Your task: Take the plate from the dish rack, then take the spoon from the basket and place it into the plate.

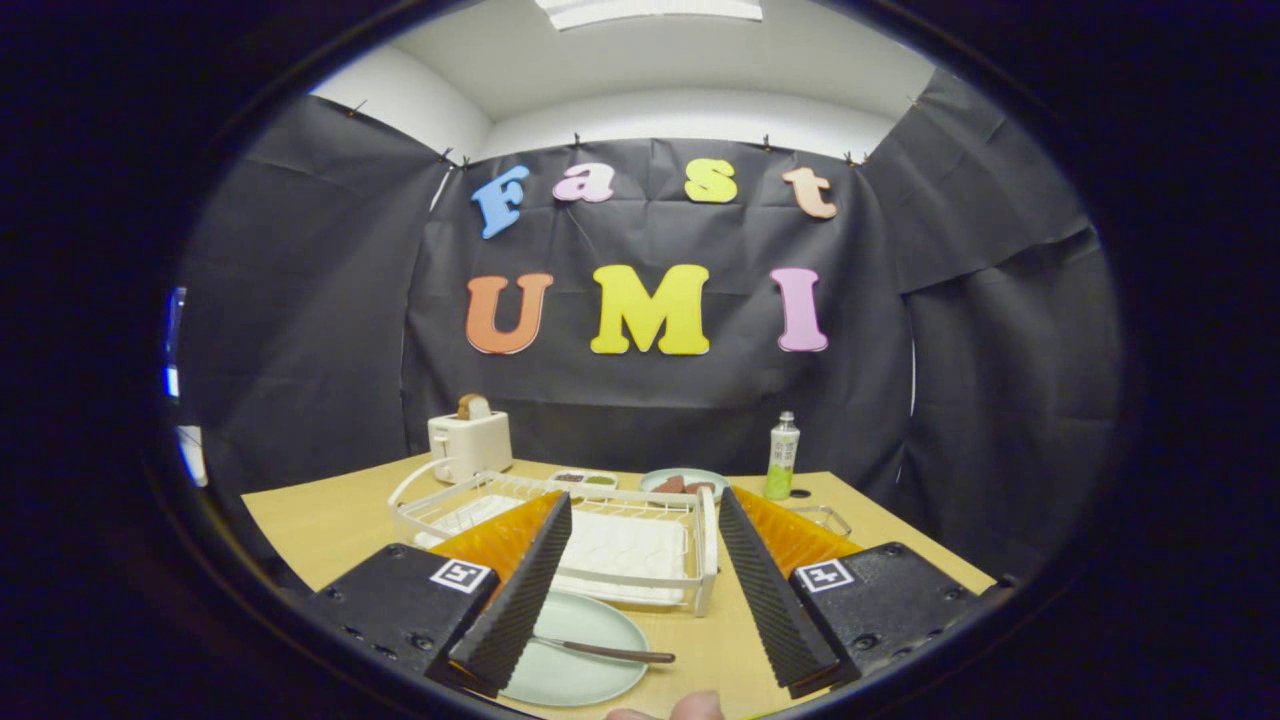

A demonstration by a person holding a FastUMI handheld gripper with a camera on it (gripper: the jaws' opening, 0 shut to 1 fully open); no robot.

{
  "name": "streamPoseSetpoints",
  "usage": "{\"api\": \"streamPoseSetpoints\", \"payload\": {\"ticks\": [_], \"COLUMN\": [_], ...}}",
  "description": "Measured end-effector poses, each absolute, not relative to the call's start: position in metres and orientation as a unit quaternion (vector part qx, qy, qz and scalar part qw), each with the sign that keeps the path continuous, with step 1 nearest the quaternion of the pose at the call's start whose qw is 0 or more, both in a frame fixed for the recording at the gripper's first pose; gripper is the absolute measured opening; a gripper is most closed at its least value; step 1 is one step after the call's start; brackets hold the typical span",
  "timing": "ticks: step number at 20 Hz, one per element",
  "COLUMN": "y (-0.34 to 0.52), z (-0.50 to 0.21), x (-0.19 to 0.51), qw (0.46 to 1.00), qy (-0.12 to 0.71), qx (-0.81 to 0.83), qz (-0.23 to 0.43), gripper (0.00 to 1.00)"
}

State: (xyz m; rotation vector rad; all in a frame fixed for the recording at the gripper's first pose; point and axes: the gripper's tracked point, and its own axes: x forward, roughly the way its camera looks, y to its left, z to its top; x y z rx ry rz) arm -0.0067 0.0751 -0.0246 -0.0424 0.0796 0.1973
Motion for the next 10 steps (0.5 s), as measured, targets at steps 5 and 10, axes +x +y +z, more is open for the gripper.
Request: {"api": "streamPoseSetpoints", "payload": {"ticks": [5,10], "y": [0.048,0.012], "z": [-0.020,-0.019], "x": [-0.034,-0.061], "qw": [0.995,0.995], "qy": [0.009,-0.009], "qx": [-0.041,-0.050], "qz": [0.096,0.087], "gripper": [0.96,0.96]}}
